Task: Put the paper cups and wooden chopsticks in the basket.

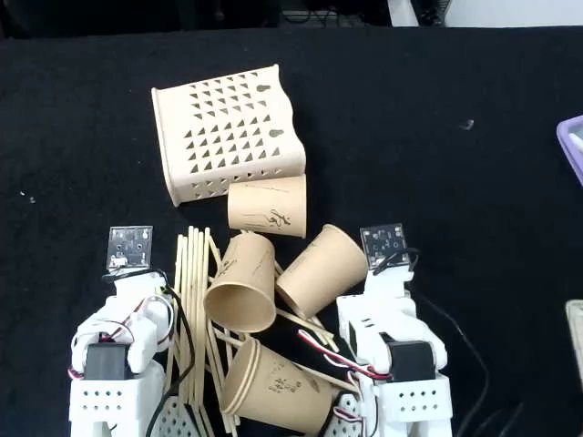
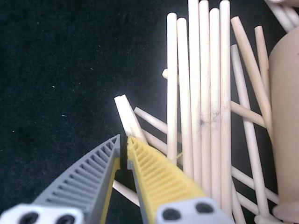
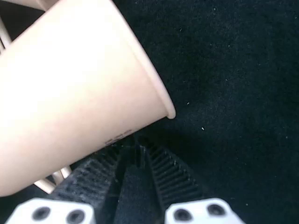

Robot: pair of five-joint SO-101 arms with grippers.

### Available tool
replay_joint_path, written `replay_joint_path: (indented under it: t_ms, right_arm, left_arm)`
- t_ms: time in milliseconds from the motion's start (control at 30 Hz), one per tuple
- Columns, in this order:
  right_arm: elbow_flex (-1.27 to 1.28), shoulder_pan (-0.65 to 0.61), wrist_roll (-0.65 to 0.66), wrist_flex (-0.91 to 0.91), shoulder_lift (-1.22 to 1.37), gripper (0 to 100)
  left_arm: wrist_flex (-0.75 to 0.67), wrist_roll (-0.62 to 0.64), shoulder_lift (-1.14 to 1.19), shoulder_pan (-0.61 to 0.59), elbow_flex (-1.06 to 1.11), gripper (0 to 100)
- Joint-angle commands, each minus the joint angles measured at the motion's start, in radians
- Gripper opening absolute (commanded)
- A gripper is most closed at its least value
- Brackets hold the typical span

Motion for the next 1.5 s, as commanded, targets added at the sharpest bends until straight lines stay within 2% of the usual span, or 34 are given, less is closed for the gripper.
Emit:
replay_joint_path:
  t_ms: [0, 633, 900, 1000, 1100, 1167, 1267, 1367, 1467]
  right_arm:
    - [-0.008, 0.018, -0.003, 0.008, -0.097, 2.2]
    - [-0.008, 0.017, -0.003, 0.008, -0.097, 2.2]
    - [-0.008, 0.017, -0.005, 0.008, -0.097, 2.2]
    - [-0.008, 0.017, -0.003, 0.005, -0.097, 2.5]
    - [-0.012, 0.018, 0.009, -0.124, -0.097, 2.6]
    - [-0.035, 0.049, 0.083, -0.241, -0.097, 2.6]
    - [-0.099, 0.106, 0.229, -0.402, -0.097, 2.6]
    - [-0.134, 0.126, 0.334, -0.535, -0.097, 2.6]
    - [-0.17, 0.12, 0.362, -0.605, -0.097, 2.6]
  left_arm:
    - [0.003, -0.002, -0.003, 0.008, 0.022, 3]
    - [0.003, -0.002, -0.003, 0.01, 0.022, 3]
    - [0.003, -0.008, -0.003, 0.076, 0.022, 3]
    - [-0.023, -0.014, -0.005, -0.065, 0.005, 3]
    - [-0.157, -0.124, -0.005, -0.309, -0.084, 3]
    - [-0.241, -0.247, -0.005, -0.496, -0.127, 3]
    - [-0.345, -0.361, -0.005, -0.691, -0.148, 3]
    - [-0.491, -0.402, -0.005, -0.779, -0.151, 3]
    - [-0.646, -0.364, -0.005, -0.759, -0.151, 6]
